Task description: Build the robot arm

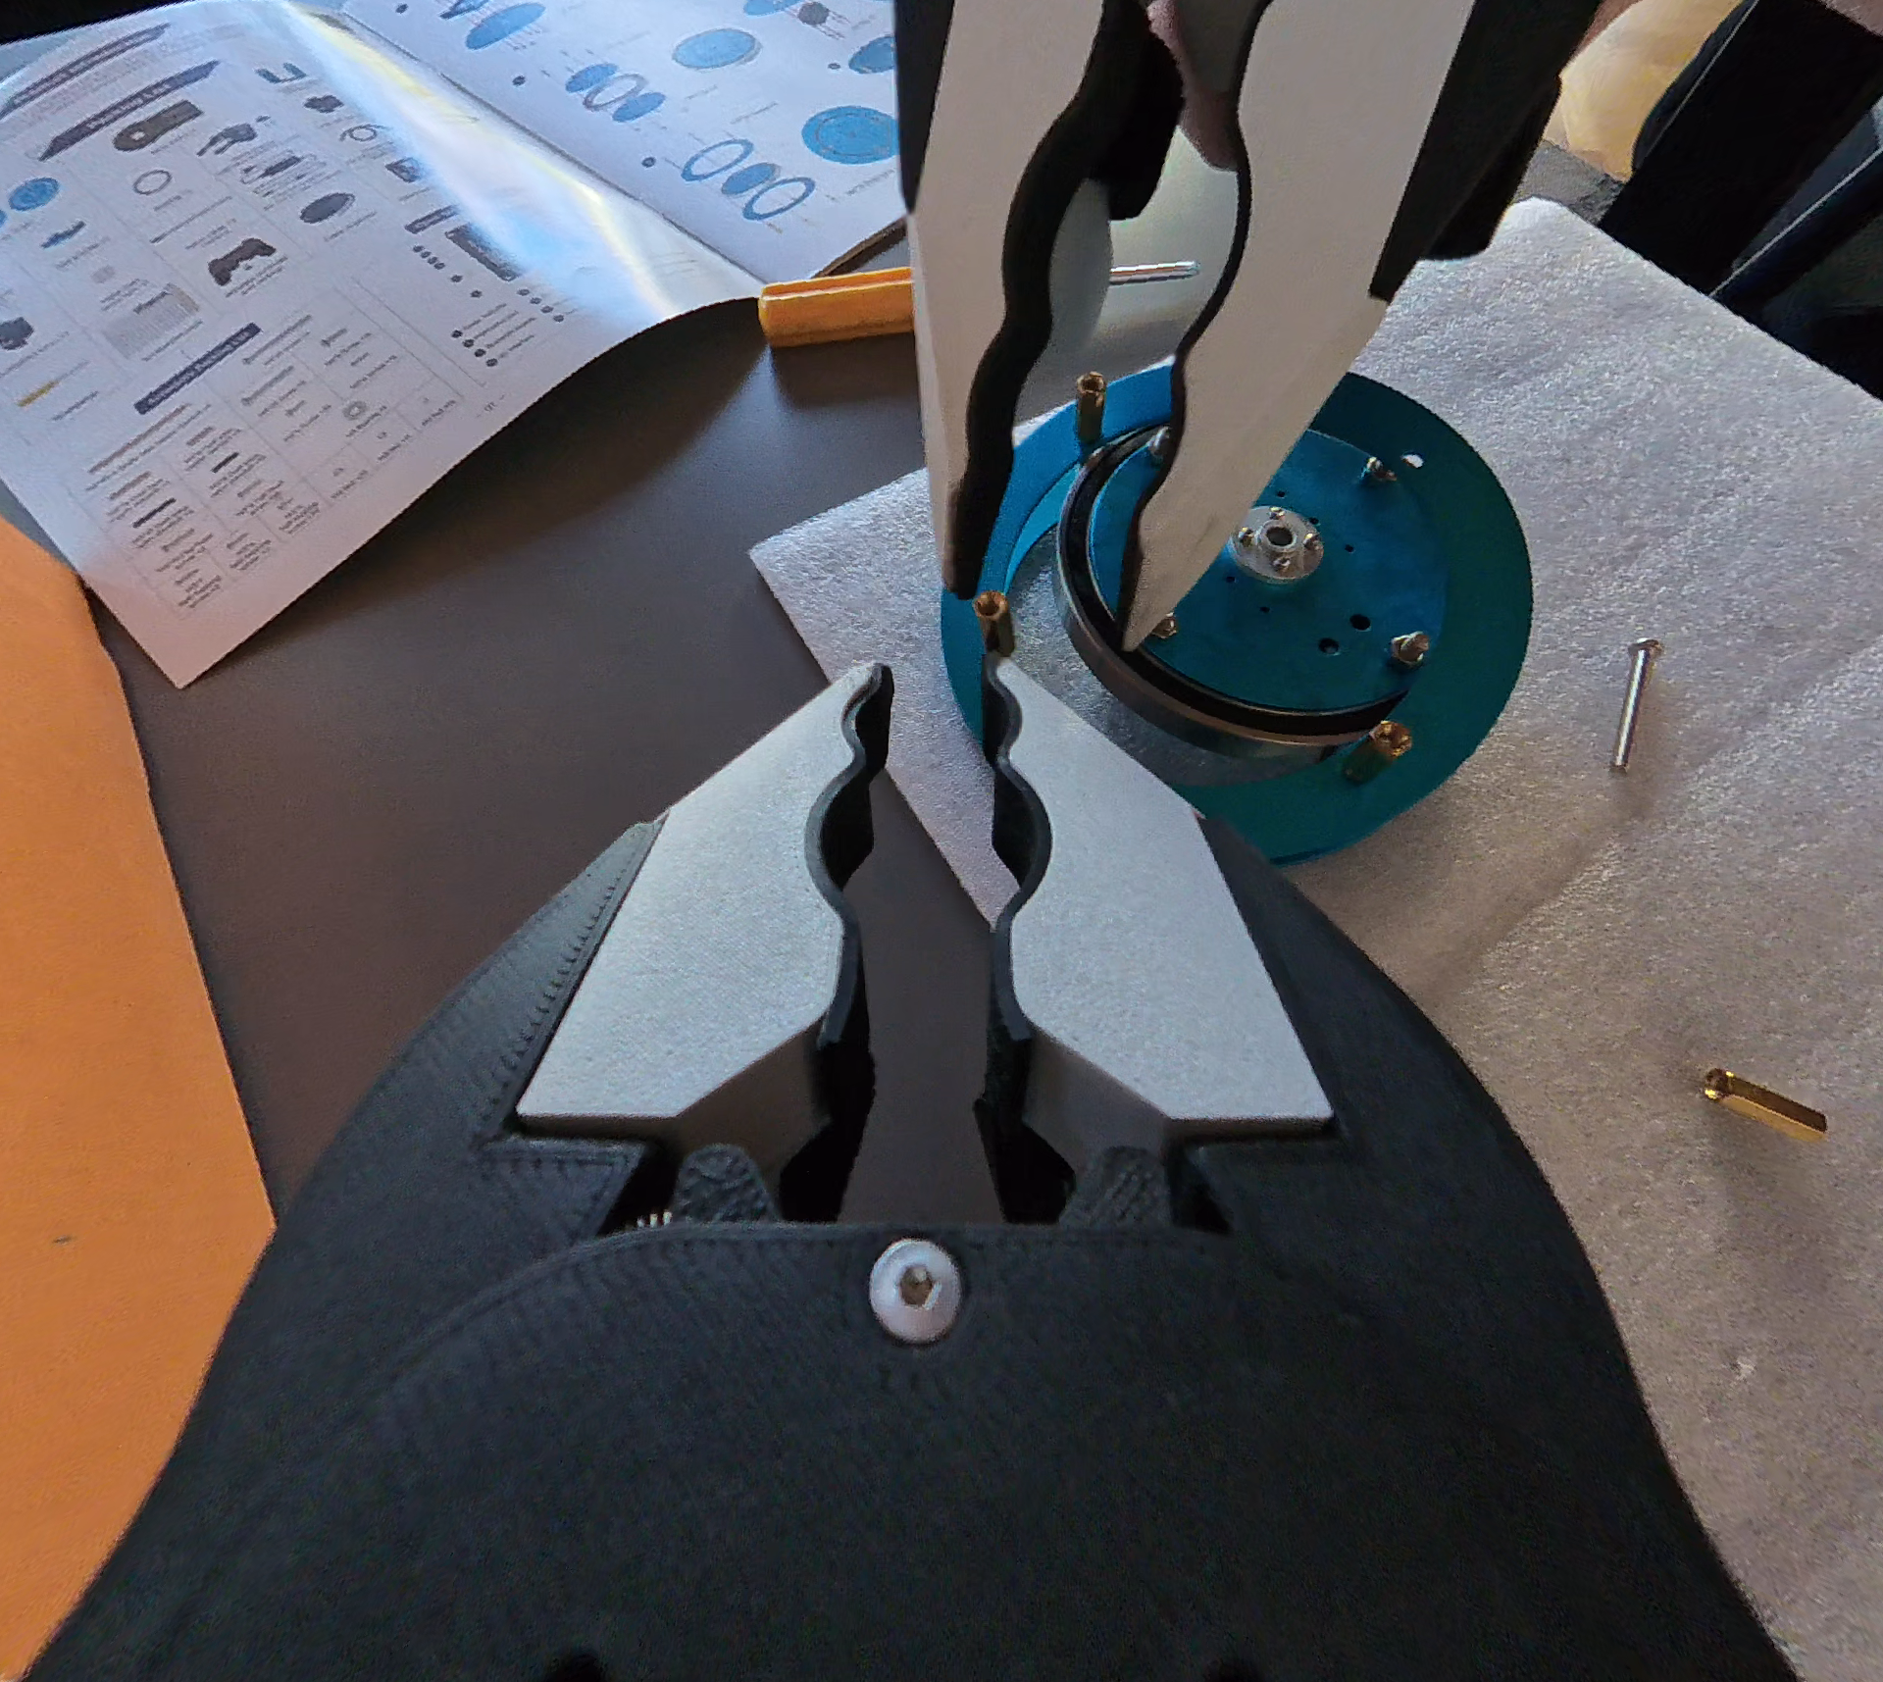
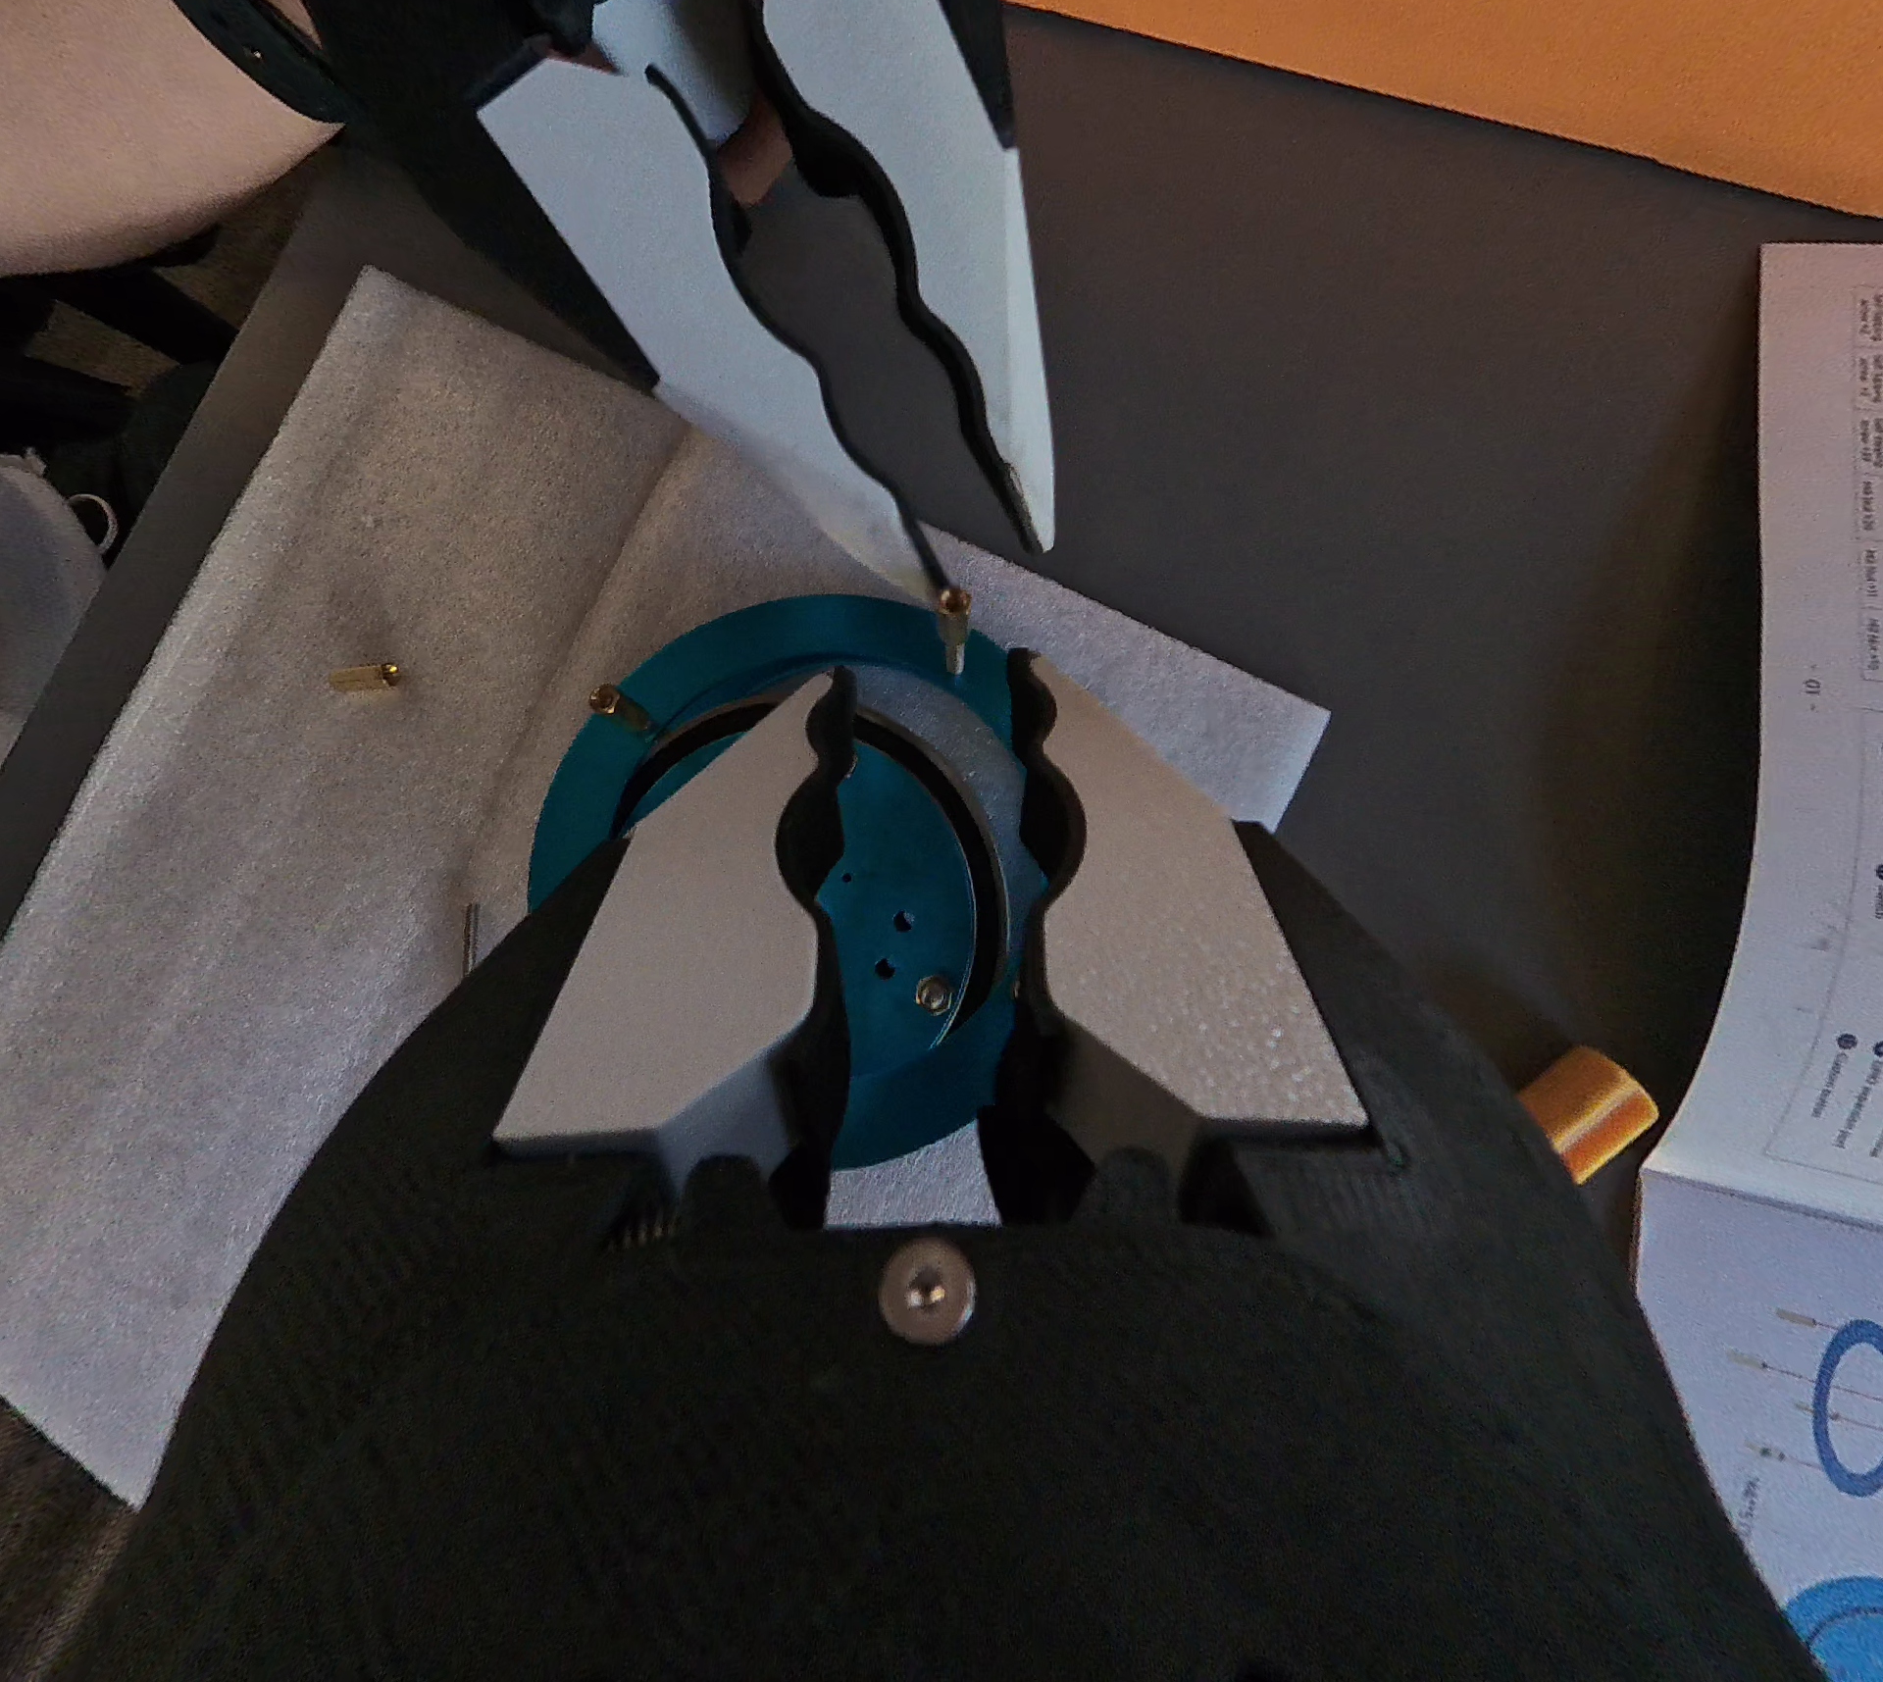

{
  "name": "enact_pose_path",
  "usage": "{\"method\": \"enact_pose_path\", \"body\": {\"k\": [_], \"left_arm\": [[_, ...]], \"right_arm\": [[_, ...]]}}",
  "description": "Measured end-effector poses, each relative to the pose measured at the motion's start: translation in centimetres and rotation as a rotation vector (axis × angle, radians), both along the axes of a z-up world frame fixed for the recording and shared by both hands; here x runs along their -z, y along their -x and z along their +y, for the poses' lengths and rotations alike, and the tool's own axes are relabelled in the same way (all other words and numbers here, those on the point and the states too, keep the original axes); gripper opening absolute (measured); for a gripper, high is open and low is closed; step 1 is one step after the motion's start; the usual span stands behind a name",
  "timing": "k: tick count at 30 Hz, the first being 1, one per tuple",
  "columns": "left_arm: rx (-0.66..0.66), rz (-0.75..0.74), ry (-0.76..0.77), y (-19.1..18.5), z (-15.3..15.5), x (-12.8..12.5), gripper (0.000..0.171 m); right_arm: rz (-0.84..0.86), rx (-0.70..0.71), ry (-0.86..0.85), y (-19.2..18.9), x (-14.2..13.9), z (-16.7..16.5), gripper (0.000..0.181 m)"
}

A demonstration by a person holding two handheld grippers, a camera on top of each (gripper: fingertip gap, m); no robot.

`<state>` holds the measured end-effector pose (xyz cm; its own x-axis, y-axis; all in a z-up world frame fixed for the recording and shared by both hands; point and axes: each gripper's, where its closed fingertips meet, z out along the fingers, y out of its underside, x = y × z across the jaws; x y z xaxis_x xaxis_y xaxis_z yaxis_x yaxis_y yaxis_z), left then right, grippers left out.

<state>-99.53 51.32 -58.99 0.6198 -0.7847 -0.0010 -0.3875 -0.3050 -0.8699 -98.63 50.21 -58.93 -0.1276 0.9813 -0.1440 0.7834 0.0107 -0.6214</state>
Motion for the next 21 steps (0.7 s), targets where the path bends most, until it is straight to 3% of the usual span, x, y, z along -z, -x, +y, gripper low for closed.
{"method": "enact_pose_path", "body": {"k": [21], "left_arm": [[-0.015, -0.007, -0.029, 0.1, 0.2, -0.6, 0.015]], "right_arm": [[0.015, 0.005, -0.003, 0.0, -0.2, -1.3, 0.033]]}}
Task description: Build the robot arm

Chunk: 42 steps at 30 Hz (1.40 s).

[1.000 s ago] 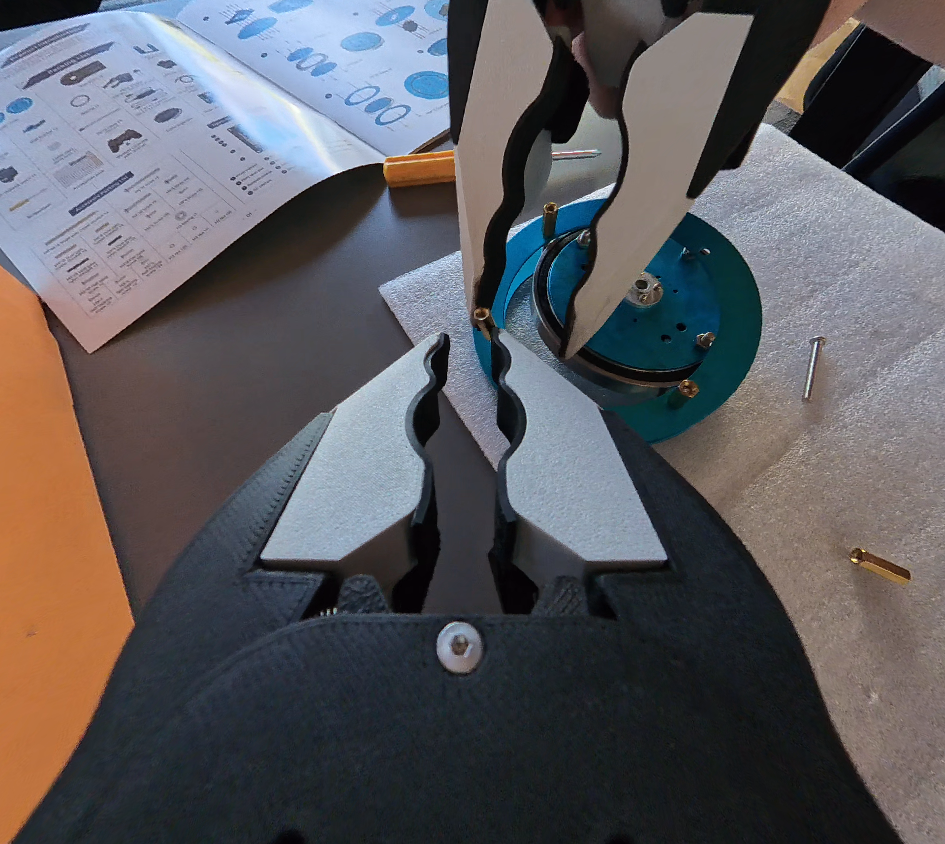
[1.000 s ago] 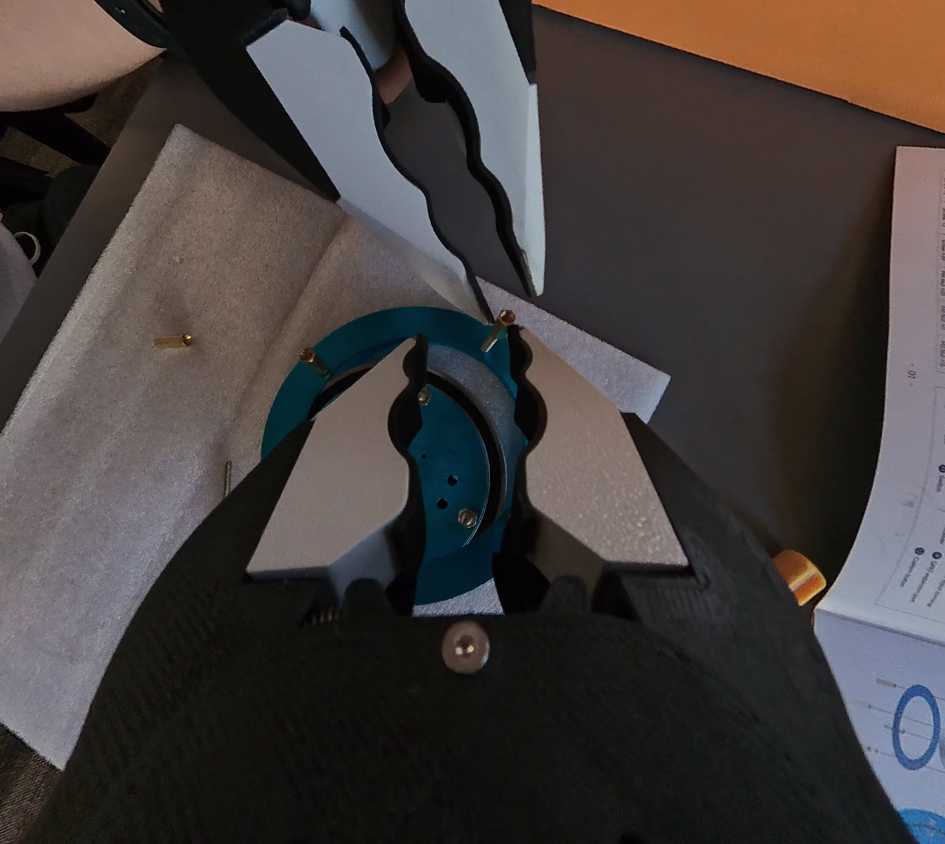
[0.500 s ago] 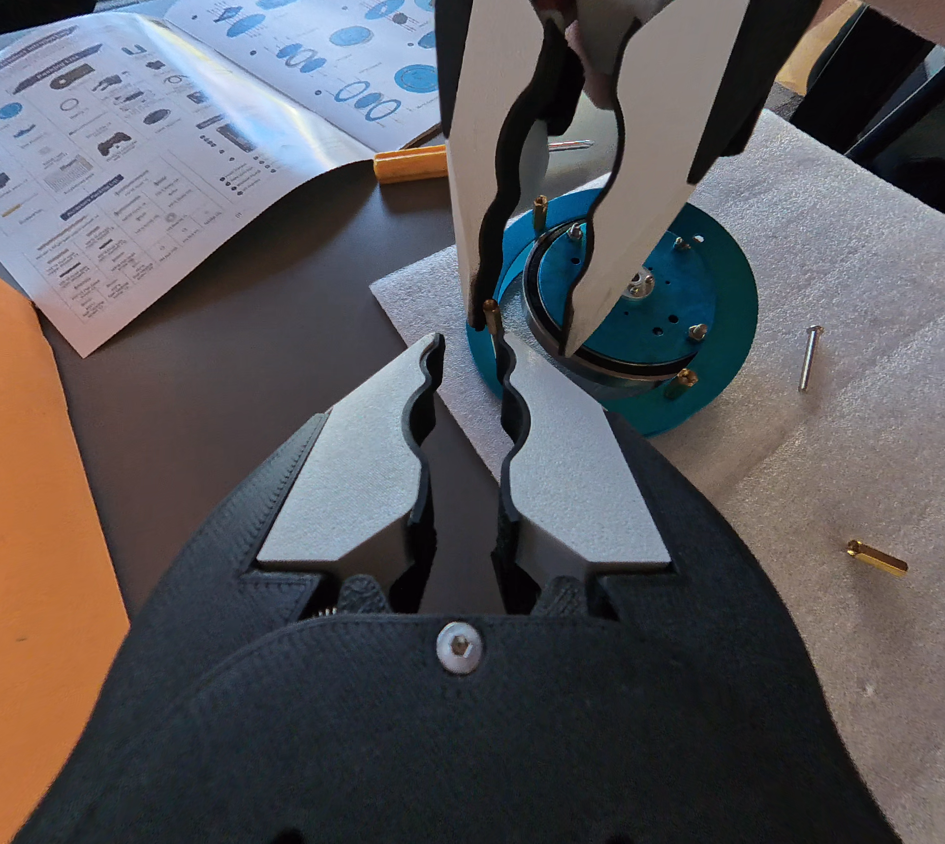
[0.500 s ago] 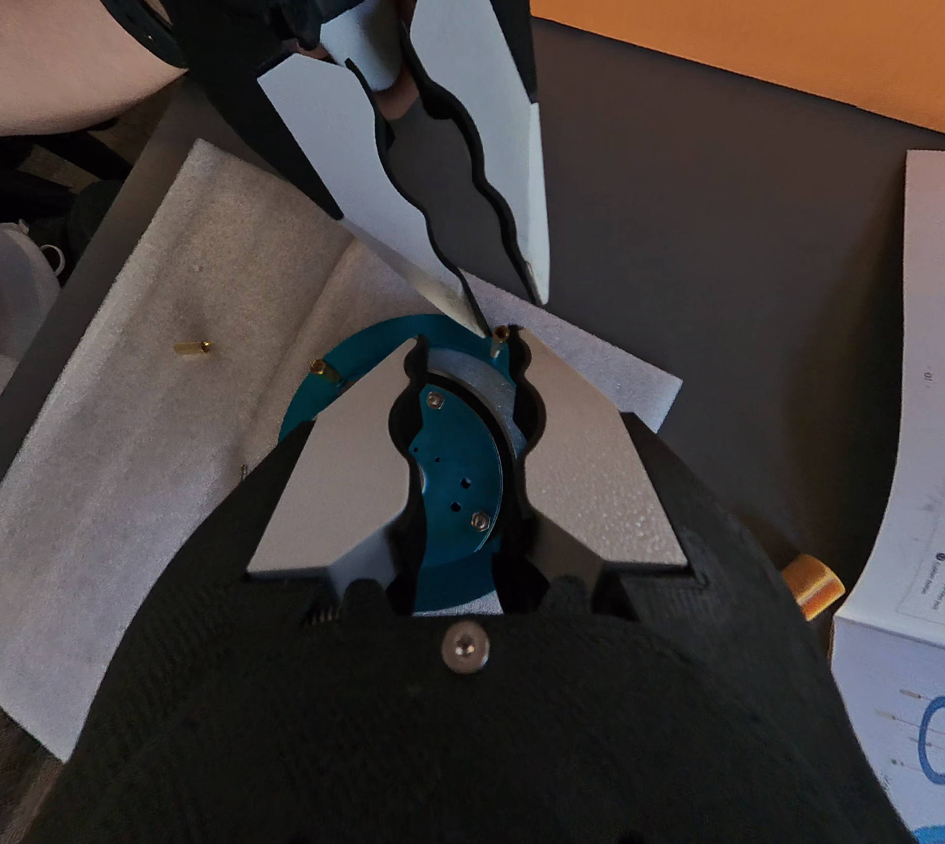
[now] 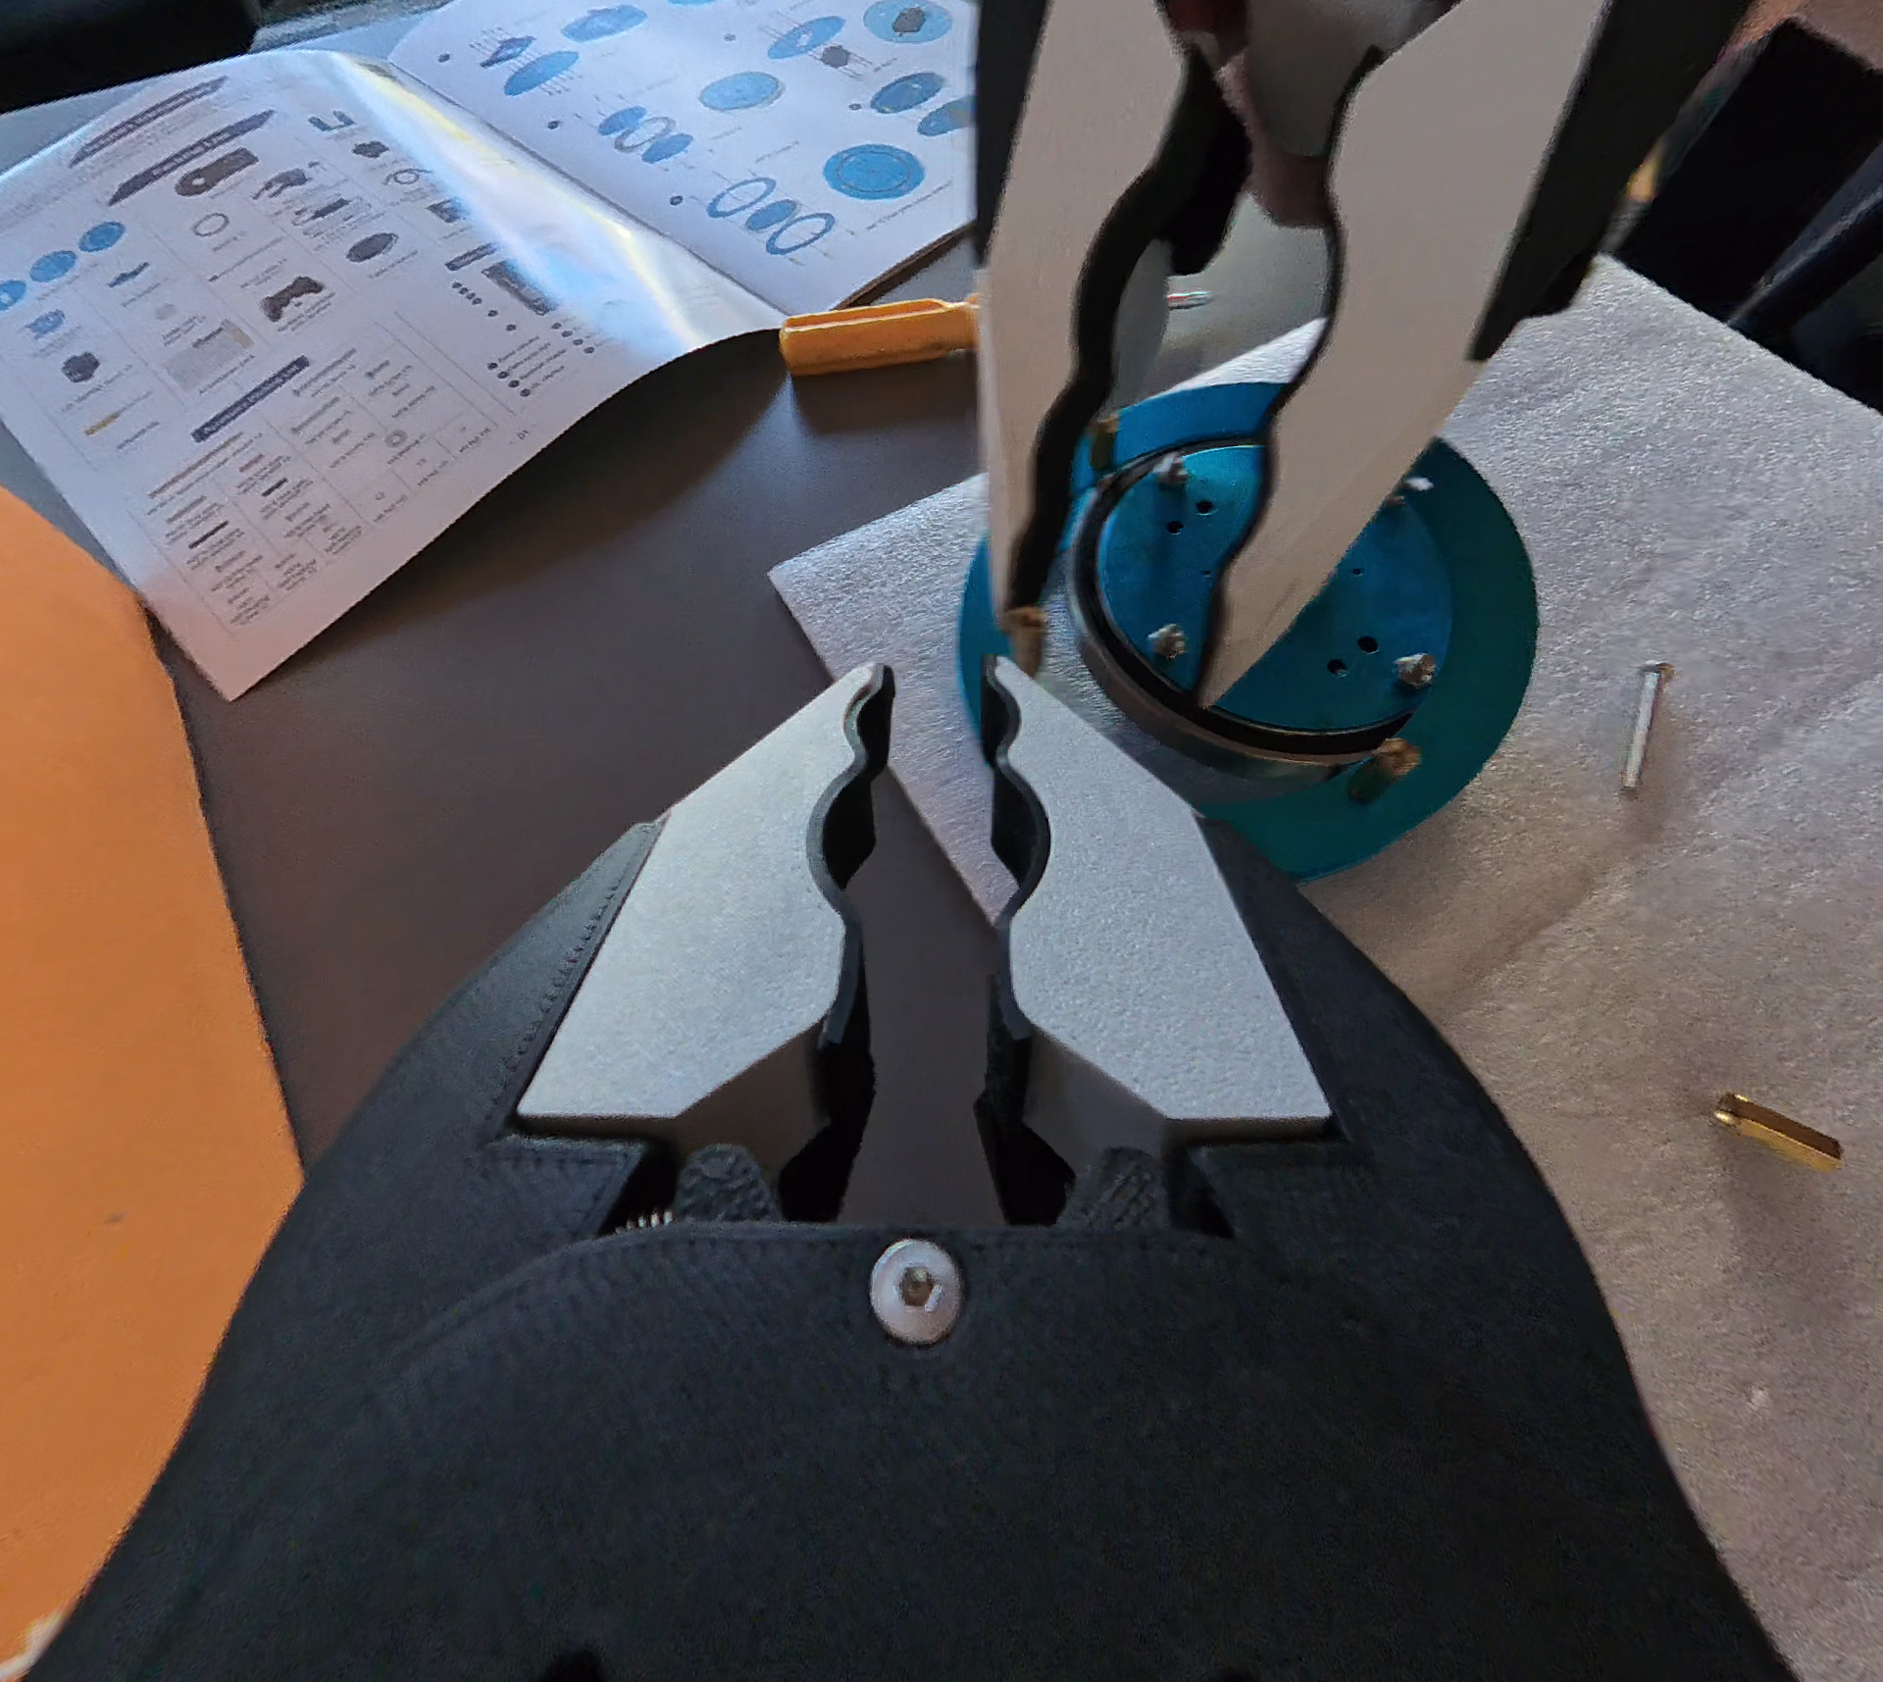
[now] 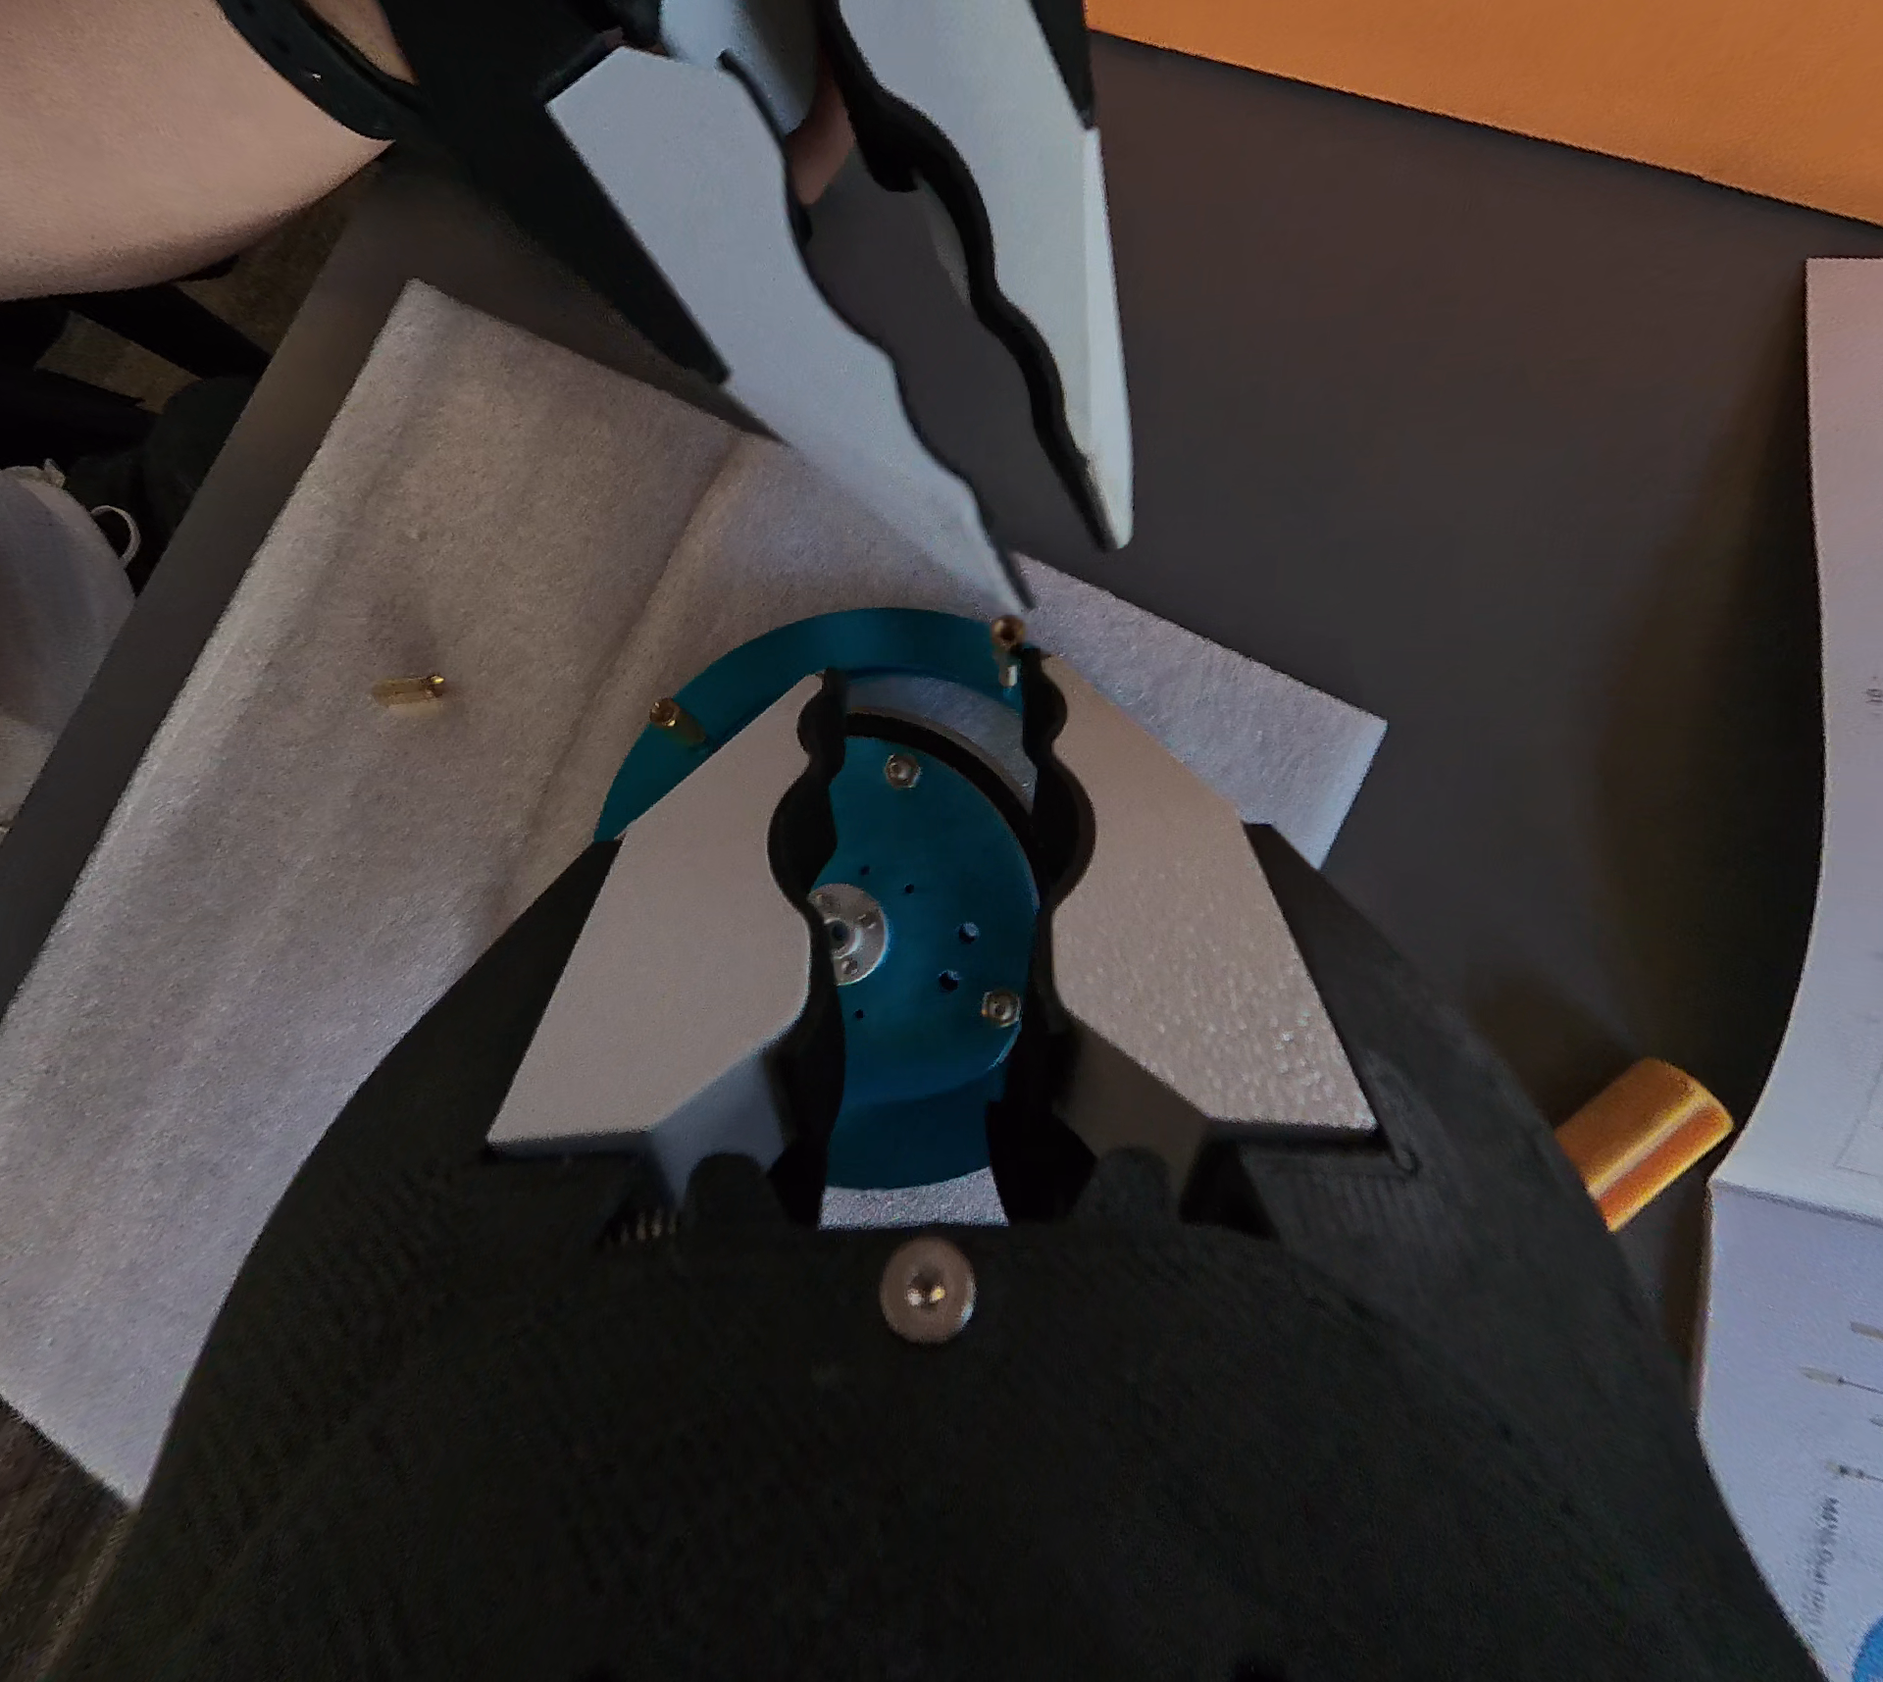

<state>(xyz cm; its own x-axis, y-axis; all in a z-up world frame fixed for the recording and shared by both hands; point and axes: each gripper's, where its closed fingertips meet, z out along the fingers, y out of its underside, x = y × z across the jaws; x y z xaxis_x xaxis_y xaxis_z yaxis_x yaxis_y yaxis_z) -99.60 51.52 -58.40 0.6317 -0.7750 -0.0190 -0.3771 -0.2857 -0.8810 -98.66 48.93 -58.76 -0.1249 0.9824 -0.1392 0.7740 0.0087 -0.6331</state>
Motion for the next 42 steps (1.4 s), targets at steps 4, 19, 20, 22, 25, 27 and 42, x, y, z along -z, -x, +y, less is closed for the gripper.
{"method": "enact_pose_path", "body": {"k": [4, 19, 20, 22, 25, 27, 42], "left_arm": [[-0.016, -0.019, 0.007, 0.4, 0.0, -0.2, 0.016], [-0.015, -0.019, 0.011, 0.4, -0.1, -0.1, 0.021], [0.004, -0.028, 0.017, 0.0, -0.3, -0.1, 0.023], [0.033, -0.016, 0.016, -0.5, -0.6, 0.0, 0.026], [0.022, 0.029, 0.01, -0.5, -0.4, 0.6, 0.027], [0.0, 0.032, 0.021, -0.1, -0.2, 0.7, 0.03], [0.004, -0.006, 0.059, 0.3, -0.2, 0.5, 0.033]], "right_arm": [[0.011, 0.023, -0.01, -0.3, -0.2, 0.3, 0.033], [0.015, 0.052, -0.039, -0.6, 0.1, 0.2, 0.033], [0.013, 0.062, -0.053, -0.6, 0.2, 0.6, 0.034], [0.026, 0.066, -0.06, -0.1, 0.2, 0.8, 0.039], [0.043, 0.033, -0.028, 0.5, 0.1, -0.2, 0.04], [0.03, 0.033, -0.033, 0.3, 0.2, -0.4, 0.041], [0.105, 0.054, 0.063, 0.9, -0.4, -0.4, 0.048]]}}
